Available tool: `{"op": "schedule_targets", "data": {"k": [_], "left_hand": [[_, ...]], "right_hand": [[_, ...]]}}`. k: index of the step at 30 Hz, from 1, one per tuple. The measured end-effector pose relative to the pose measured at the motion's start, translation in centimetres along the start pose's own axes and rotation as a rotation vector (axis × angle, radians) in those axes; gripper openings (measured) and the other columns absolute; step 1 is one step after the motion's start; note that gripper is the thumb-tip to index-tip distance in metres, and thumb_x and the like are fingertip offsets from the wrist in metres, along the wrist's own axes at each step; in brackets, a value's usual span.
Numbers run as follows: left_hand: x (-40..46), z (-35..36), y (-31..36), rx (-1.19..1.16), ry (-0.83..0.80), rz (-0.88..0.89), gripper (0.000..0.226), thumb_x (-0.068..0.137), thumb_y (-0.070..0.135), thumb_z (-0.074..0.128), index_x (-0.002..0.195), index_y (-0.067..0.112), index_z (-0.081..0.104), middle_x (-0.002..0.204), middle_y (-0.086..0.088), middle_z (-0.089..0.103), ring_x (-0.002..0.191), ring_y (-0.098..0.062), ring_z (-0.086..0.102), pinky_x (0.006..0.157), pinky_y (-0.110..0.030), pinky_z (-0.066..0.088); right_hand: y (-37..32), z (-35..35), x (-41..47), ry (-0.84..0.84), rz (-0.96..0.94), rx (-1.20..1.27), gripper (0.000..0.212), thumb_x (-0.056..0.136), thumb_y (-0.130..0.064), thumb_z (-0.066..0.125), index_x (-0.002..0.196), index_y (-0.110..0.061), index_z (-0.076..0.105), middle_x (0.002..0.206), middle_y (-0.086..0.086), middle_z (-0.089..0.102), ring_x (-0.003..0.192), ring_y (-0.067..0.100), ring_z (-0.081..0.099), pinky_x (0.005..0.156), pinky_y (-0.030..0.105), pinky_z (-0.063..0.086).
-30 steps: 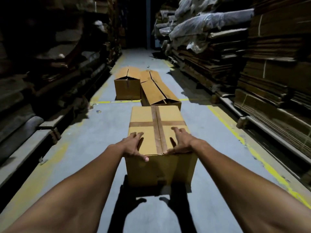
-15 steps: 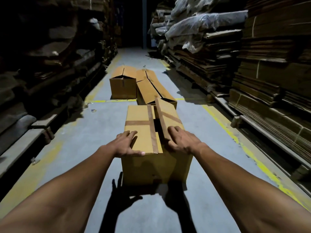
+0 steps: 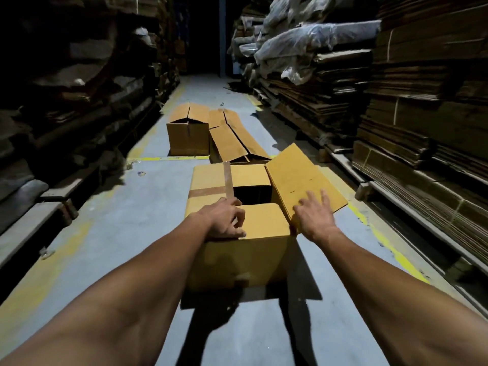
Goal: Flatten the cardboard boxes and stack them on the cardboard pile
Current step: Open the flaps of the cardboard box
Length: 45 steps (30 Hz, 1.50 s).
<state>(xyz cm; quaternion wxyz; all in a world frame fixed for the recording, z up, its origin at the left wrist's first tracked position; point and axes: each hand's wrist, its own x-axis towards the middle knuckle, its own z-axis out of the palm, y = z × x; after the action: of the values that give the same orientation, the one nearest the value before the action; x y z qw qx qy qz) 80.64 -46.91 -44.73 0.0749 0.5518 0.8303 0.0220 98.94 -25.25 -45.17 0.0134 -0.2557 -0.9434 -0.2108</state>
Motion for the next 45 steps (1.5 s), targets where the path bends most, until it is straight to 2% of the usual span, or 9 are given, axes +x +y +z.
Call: {"op": "schedule_targets", "data": {"k": [8, 14, 21, 24, 27, 30, 34, 39, 45], "left_hand": [[-3.4, -4.4, -2.5, -0.124, 0.458, -0.061, 0.023, 0.086, 0.025, 0.065, 0.099, 0.03, 0.046, 0.116, 0.005, 0.045, 0.098, -0.024, 0.051, 0.075, -0.037, 0.044], [-9.5, -3.4, -10.3, -0.249, 0.793, -0.414, 0.034, 0.093, 0.016, 0.066, 0.126, 0.022, 0.062, 0.132, 0.004, 0.06, 0.114, -0.022, 0.06, 0.102, -0.035, 0.049], [-13.0, -0.4, -14.7, -0.124, 0.294, -0.81, 0.062, 0.08, 0.067, 0.078, 0.127, 0.027, 0.069, 0.116, -0.005, 0.071, 0.105, -0.027, 0.066, 0.082, -0.036, 0.056], [-11.6, 0.8, -13.4, -0.119, 0.11, -0.777, 0.076, 0.087, 0.079, 0.058, 0.14, 0.026, 0.06, 0.131, -0.011, 0.065, 0.118, -0.033, 0.062, 0.091, -0.041, 0.054], [-9.4, 0.8, -11.4, -0.258, 0.025, -0.766, 0.083, 0.096, 0.079, 0.038, 0.156, 0.023, 0.043, 0.156, -0.016, 0.049, 0.139, -0.038, 0.048, 0.108, -0.045, 0.045], [-7.9, 0.3, -9.4, -0.494, 0.063, -0.776, 0.093, 0.092, 0.087, 0.023, 0.157, 0.023, 0.043, 0.158, -0.017, 0.045, 0.14, -0.042, 0.046, 0.112, -0.048, 0.043], [-6.8, 0.5, -9.4, -1.055, 0.289, -0.82, 0.127, 0.049, 0.115, 0.018, 0.126, 0.029, 0.071, 0.128, -0.008, 0.068, 0.113, -0.037, 0.066, 0.1, -0.046, 0.053], [-7.0, -0.9, -9.9, -1.481, 0.189, -0.478, 0.121, 0.076, 0.099, 0.009, 0.122, 0.011, 0.077, 0.121, -0.02, 0.074, 0.117, -0.036, 0.068, 0.112, -0.048, 0.044], [-6.5, 2.3, -9.6, -0.578, -0.227, -0.248, 0.06, 0.061, 0.079, 0.081, 0.1, 0.034, 0.083, 0.101, 0.017, 0.077, 0.106, -0.011, 0.067, 0.108, -0.046, 0.05]], "right_hand": [[-5.9, -0.5, 2.4, -0.374, 0.02, 0.423, 0.063, 0.105, -0.064, 0.026, 0.159, -0.032, 0.03, 0.16, 0.009, 0.041, 0.148, 0.033, 0.036, 0.118, 0.069, 0.016], [-7.5, -0.6, 3.1, -0.42, 0.204, 0.582, 0.08, 0.099, -0.074, 0.029, 0.165, -0.032, 0.009, 0.163, 0.014, 0.034, 0.153, 0.035, 0.021, 0.112, 0.069, 0.023], [-6.7, -1.7, 3.5, -0.364, 0.406, 0.862, 0.105, 0.086, -0.09, 0.011, 0.164, -0.02, 0.003, 0.163, 0.023, 0.035, 0.152, 0.047, 0.021, 0.12, 0.065, 0.019], [-5.6, -2.6, 3.3, -0.344, 0.538, 1.06, 0.098, 0.096, -0.081, 0.019, 0.165, -0.015, 0.003, 0.165, 0.022, 0.028, 0.153, 0.047, 0.014, 0.121, 0.057, 0.021], [-3.5, -0.1, 5.2, -0.36, 0.612, 1.319, 0.141, 0.058, -0.11, 0.011, 0.162, -0.017, 0.029, 0.164, 0.015, 0.036, 0.153, 0.044, 0.024, 0.122, 0.061, 0.023], [-1.4, 0.2, 4.6, -0.368, 0.658, 1.672, 0.123, 0.072, -0.104, 0.011, 0.123, -0.006, 0.067, 0.122, 0.017, 0.065, 0.118, 0.042, 0.061, 0.107, 0.053, 0.043], [1.1, -1.5, 2.8, -0.501, 0.579, 1.869, 0.089, 0.094, -0.084, 0.021, 0.072, -0.007, 0.06, 0.076, 0.014, 0.06, 0.073, 0.031, 0.058, 0.081, 0.048, 0.047], [1.3, -3.8, 1.0, -0.83, 0.107, 1.436, 0.04, 0.096, -0.049, 0.069, 0.09, -0.009, 0.075, 0.087, 0.011, 0.069, 0.069, 0.017, 0.066, 0.063, 0.029, 0.05], [-5.5, -4.7, 1.4, -0.886, -0.2, 0.726, 0.068, 0.076, -0.04, 0.09, 0.137, -0.036, 0.06, 0.127, -0.016, 0.06, 0.125, 0.016, 0.054, 0.104, 0.037, 0.048]]}}
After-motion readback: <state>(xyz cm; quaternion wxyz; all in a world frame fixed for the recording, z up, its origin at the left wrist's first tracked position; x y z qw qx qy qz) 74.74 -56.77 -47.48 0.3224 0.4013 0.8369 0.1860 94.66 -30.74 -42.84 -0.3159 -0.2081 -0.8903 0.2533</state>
